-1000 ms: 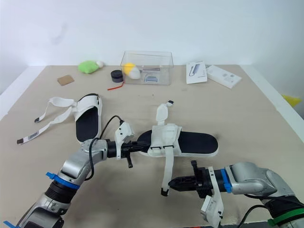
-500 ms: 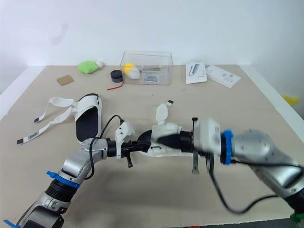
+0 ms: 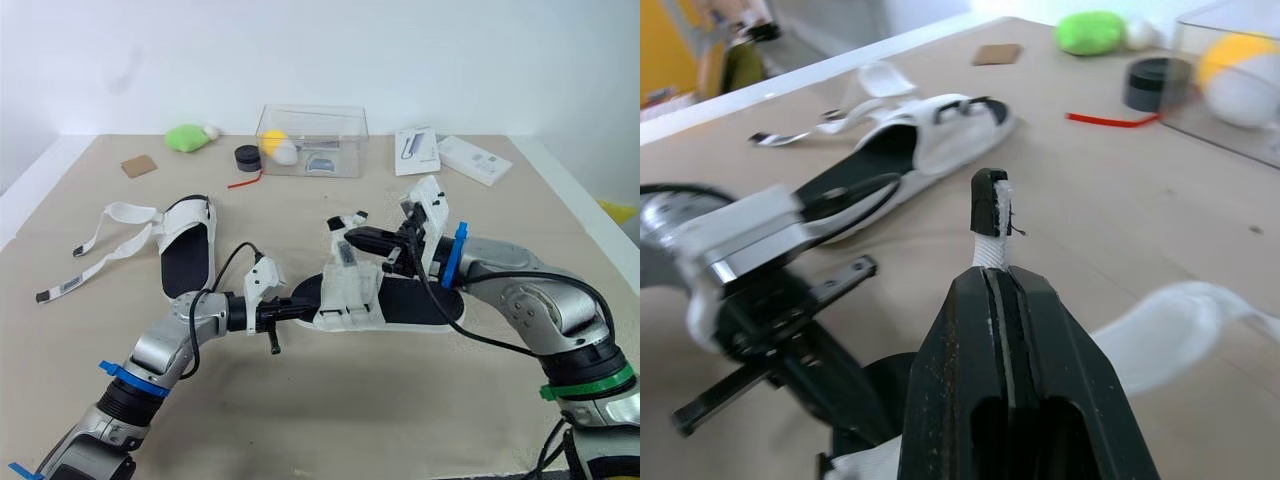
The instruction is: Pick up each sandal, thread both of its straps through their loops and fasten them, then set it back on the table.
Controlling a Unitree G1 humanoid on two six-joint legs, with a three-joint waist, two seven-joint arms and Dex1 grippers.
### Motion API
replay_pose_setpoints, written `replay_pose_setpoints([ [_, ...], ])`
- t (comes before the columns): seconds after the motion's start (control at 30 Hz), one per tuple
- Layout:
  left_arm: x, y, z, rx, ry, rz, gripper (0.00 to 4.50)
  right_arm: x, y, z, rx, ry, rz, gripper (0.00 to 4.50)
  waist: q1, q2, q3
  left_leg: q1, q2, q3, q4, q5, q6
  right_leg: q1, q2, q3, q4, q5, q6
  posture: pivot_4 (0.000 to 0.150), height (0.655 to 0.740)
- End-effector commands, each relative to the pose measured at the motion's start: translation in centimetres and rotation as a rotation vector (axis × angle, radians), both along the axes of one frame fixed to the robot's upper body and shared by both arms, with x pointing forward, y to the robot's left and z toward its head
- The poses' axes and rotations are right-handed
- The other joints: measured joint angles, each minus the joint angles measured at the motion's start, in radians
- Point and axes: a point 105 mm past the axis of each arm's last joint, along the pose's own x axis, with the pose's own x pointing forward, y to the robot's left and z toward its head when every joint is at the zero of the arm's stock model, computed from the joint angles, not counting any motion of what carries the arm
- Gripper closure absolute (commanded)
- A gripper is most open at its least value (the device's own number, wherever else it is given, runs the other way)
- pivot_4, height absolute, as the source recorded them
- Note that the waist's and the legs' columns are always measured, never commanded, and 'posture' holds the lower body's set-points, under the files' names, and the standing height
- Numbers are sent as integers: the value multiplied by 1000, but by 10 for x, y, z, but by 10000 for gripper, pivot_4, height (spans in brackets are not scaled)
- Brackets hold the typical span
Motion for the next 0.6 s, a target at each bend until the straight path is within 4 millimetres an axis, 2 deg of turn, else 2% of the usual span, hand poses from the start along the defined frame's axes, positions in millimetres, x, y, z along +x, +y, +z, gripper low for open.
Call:
replay_pose_setpoints([
  [0.03,-6,2,-25,59,83,11,45000,12,-15,11,-14,-38,-88,44736,0,0,0,0,0,0,0,0,0,0,0,0,0,0,0,1500,7400],
  [0.23,-7,1,-25,58,82,11,45000,17,-20,-5,-58,-24,-120,44736,0,0,0,0,0,1,0,0,0,0,1,0,0,0,0,1500,7400],
  [0.6,-7,1,-25,58,82,14,45000,26,-26,-16,-81,-9,-188,44736,-1,0,0,0,0,2,0,0,1,0,0,1,0,0,1,1500,7400],
])
